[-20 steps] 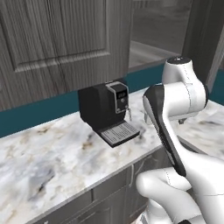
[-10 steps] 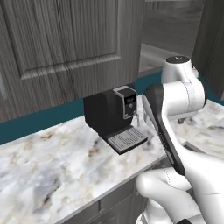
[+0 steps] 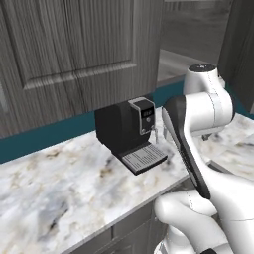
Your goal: Close all open cabinet doors.
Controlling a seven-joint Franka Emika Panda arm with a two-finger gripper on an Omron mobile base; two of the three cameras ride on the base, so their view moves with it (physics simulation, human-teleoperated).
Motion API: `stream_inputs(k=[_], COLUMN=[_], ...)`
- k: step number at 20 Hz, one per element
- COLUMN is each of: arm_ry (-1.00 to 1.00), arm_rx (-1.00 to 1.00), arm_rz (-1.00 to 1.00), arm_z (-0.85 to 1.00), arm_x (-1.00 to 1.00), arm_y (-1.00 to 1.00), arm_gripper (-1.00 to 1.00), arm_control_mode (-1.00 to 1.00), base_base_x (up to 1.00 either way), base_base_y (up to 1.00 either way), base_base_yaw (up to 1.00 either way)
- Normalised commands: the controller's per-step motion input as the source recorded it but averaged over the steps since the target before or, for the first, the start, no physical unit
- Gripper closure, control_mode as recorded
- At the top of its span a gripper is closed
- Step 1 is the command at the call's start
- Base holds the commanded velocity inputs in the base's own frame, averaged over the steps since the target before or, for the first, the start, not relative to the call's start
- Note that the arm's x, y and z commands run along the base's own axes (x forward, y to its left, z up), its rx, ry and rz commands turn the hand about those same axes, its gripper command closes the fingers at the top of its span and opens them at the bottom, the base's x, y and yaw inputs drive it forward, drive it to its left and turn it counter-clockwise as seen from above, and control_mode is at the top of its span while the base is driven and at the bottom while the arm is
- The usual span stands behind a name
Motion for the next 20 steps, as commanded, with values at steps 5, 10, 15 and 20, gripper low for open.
stream_inputs(k=[5, 10, 15, 20], arm_ry=[0.0, -0.01, -0.24, -0.17], arm_rx=[0.0, 0.0, 0.0, 0.0], arm_rz=[0.0, 0.0, 0.06, 0.03], arm_z=[0.0, 0.0, 0.19, 0.4], arm_x=[0.0, 0.01, -0.07, -0.25], arm_y=[0.0, 0.0, 0.0, -0.04], arm_gripper=[-1.0, -1.0, -1.0, -1.0], arm_control_mode=[1.0, -1.0, -1.0, -1.0], base_base_x=[0.0, 0.0, 0.0, 0.0], base_base_y=[0.0, 0.0, 0.0, 0.0], base_base_yaw=[0.0, 0.0, 0.0, 0.0])
